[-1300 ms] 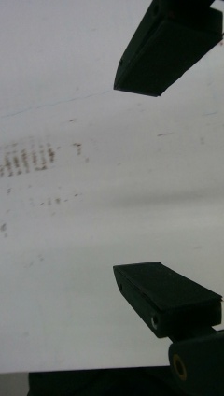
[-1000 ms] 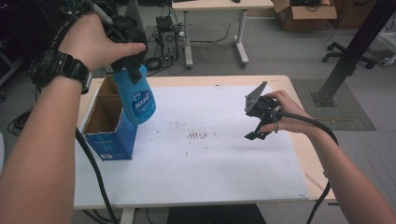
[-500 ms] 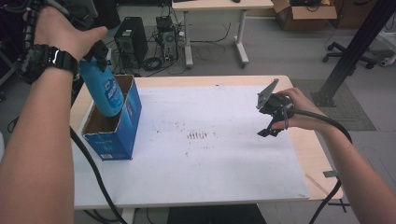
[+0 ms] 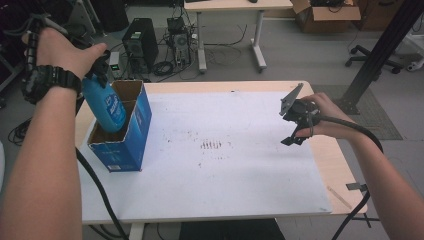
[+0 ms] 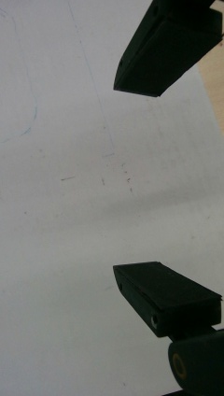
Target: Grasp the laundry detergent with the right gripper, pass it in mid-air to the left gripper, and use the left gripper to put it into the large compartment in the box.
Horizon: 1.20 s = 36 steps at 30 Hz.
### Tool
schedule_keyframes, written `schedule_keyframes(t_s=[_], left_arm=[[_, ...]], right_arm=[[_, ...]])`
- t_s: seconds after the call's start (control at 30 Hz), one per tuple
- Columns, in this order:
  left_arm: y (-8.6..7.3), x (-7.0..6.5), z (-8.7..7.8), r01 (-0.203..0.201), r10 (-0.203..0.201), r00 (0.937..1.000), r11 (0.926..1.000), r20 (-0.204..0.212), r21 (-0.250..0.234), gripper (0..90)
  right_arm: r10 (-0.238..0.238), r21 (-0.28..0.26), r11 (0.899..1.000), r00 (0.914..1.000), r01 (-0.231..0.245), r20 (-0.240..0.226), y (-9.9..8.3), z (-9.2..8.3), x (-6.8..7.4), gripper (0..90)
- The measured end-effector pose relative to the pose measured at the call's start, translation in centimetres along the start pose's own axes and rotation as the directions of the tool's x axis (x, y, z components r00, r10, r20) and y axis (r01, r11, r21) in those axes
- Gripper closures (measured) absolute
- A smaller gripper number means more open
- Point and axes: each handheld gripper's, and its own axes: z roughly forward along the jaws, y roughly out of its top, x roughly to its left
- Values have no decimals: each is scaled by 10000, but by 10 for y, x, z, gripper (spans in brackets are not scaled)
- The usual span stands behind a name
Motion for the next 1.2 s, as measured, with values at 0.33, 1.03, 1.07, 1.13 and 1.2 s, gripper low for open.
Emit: schedule_keyframes(t_s=[0.33,1.03,1.07,1.13,1.2], left_arm=[[-5,2,46,-53,46,9998,9993,188,361,382],[-10,-8,120,-346,319,9992,9930,256,1132,382],[-10,-8,121,-370,342,9991,9929,264,1129,382],[-11,-7,125,-336,305,9991,9926,281,1169,382],[-11,-7,128,-315,288,9993,9924,251,1189,382]], right_arm=[[-23,22,10000,10000,23,-14,-1,1,1,107],[-4,23,10000,10000,4,-76,2,5,2,106],[13,10,10000,10000,-13,-59,2,6,2,106],[29,-21,10000,10000,-30,-70,1,6,2,106],[46,6,10000,10000,-46,-74,1,7,2,106]])
